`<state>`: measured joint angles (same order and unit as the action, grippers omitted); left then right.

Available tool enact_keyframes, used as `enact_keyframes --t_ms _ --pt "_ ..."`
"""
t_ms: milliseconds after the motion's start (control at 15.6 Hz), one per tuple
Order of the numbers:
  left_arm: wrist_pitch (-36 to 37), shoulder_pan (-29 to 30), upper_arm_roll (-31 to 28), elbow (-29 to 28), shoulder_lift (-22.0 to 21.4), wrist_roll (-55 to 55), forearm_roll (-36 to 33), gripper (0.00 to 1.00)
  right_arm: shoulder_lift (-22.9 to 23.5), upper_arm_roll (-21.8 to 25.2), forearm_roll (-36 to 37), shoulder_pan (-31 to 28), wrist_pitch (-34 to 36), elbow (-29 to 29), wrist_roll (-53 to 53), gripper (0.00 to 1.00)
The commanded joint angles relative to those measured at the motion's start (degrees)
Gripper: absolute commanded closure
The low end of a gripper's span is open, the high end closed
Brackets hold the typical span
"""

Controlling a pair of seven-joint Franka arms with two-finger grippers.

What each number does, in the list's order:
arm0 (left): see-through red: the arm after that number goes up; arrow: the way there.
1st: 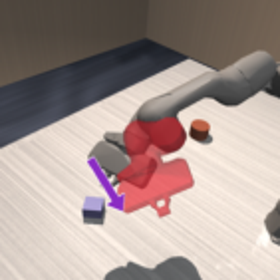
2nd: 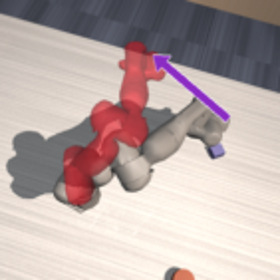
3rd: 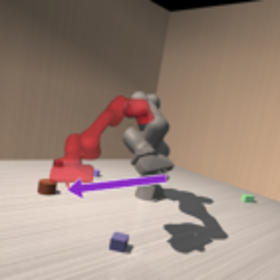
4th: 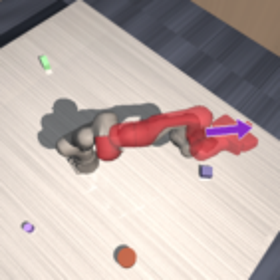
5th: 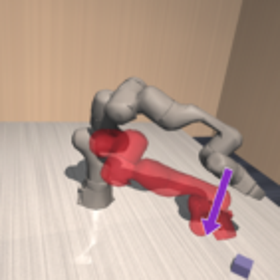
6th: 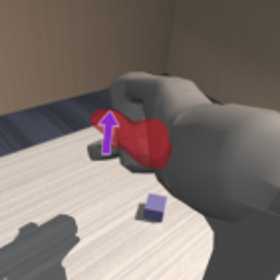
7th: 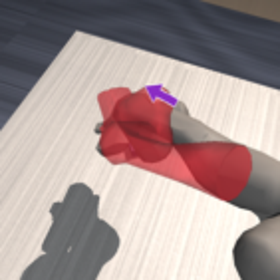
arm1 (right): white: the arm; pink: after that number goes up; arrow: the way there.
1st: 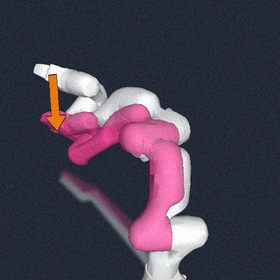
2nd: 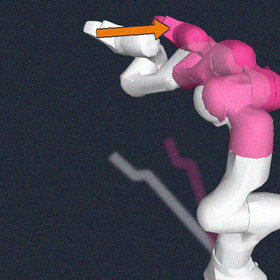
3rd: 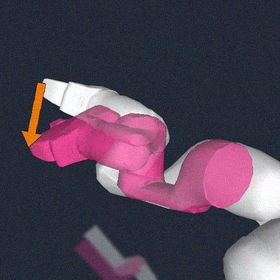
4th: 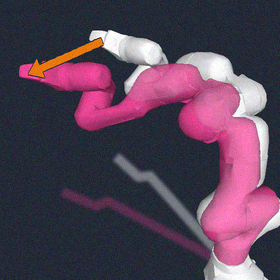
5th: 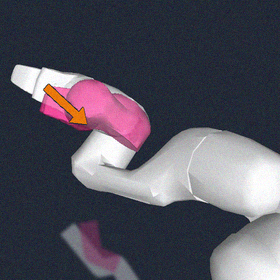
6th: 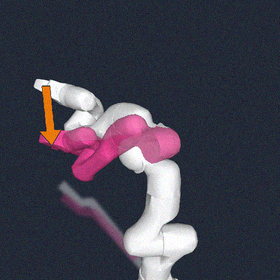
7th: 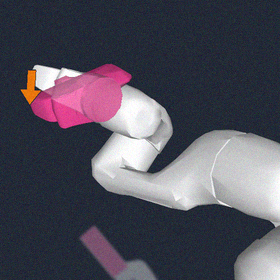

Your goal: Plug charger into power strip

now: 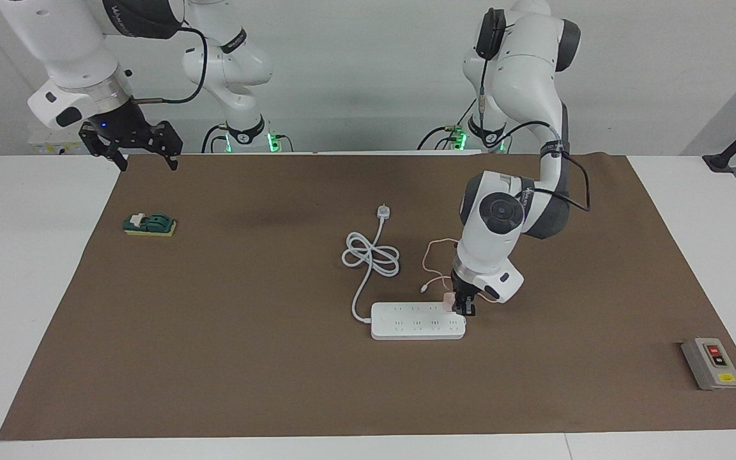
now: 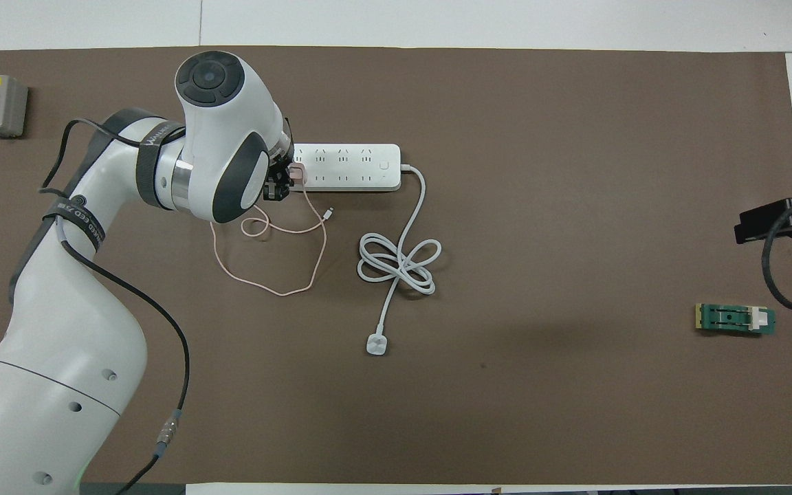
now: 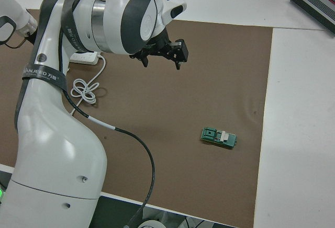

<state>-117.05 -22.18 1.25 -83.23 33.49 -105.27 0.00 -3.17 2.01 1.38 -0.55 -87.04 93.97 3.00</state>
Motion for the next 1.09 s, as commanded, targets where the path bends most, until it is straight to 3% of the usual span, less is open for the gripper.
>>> enact_keyframes --t_ms 0,643,1029 --pt "-0.3 -0.6 -0.4 0.9 1.9 1.0 0.9 1.0 -1.2 -0.9 0.8 -1.1 -0.9 1.4 0.9 0.0" --pt "-12.6 -0.3 -0.4 -8.8 1.7 8.6 0.5 1.0 -1.2 -0.9 0.8 -1.1 -0.9 1.4 0.9 0.0" --pt "-12.1 -0.1 -0.4 -9.5 1.9 7.4 0.9 1.0 -1.2 -0.9 0.8 -1.1 -0.9 1.4 0.9 0.0"
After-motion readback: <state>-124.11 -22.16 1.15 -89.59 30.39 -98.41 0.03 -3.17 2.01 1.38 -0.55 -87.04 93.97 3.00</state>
